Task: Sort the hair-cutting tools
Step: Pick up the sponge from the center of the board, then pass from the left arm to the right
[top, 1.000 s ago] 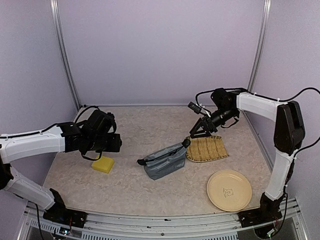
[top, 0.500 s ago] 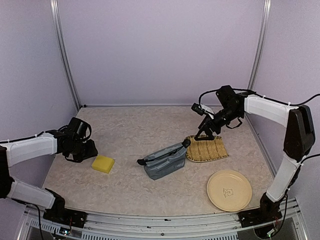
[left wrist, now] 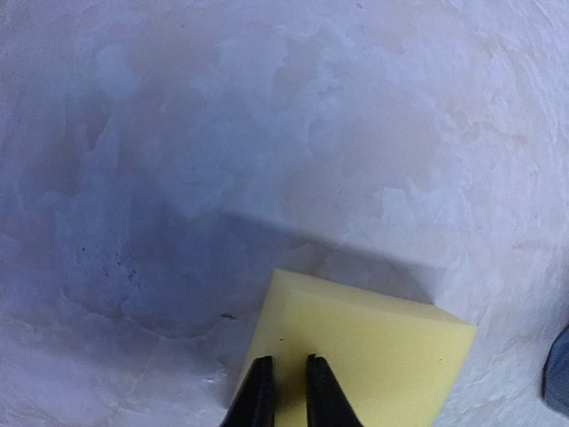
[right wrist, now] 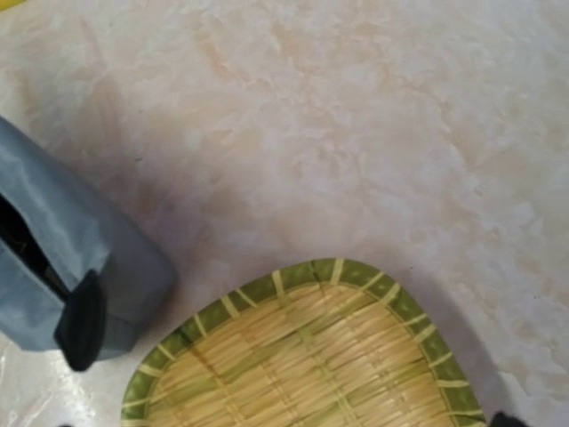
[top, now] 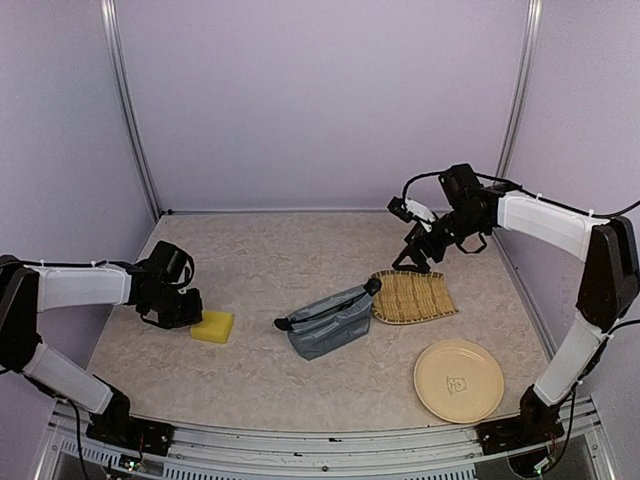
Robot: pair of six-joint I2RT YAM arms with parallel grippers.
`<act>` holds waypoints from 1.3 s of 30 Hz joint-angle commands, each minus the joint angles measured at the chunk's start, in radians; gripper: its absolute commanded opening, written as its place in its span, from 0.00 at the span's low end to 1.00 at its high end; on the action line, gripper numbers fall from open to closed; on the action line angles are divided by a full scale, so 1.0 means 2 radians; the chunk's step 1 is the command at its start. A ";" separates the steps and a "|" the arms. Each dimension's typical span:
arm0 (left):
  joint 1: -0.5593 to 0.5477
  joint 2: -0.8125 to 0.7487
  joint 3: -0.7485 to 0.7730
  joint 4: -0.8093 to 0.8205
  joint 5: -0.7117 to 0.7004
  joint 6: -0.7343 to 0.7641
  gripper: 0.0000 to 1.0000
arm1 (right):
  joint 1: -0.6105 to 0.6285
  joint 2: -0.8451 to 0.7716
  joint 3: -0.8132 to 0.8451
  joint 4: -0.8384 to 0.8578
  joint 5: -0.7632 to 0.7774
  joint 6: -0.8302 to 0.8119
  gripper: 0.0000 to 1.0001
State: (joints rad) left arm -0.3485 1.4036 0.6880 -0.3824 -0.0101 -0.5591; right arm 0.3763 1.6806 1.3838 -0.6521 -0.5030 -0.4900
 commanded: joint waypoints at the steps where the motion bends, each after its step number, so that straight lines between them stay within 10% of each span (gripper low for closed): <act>1: -0.008 -0.010 0.006 0.008 0.015 0.015 0.02 | -0.004 -0.013 -0.008 0.015 0.009 0.009 1.00; 18: -0.167 -0.042 0.144 0.020 -0.028 0.026 0.00 | -0.042 -0.039 -0.043 0.084 0.095 0.088 1.00; 31: -0.255 -0.016 0.235 0.121 -0.090 0.041 0.00 | -0.063 -0.065 -0.067 0.157 -0.284 0.184 1.00; 35: -0.263 -0.010 0.257 0.110 -0.122 0.043 0.00 | -0.054 -0.105 -0.136 0.306 -0.283 0.277 1.00; 39: -0.273 -0.016 0.249 0.132 -0.152 0.022 0.00 | -0.009 -0.062 -0.073 0.253 -0.297 0.269 1.00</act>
State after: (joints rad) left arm -0.8726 1.3746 1.1717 -0.1749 -0.2279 -0.4904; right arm 0.2756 1.5047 1.1461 -0.1970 -1.0149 -0.0181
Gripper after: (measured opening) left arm 0.006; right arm 0.994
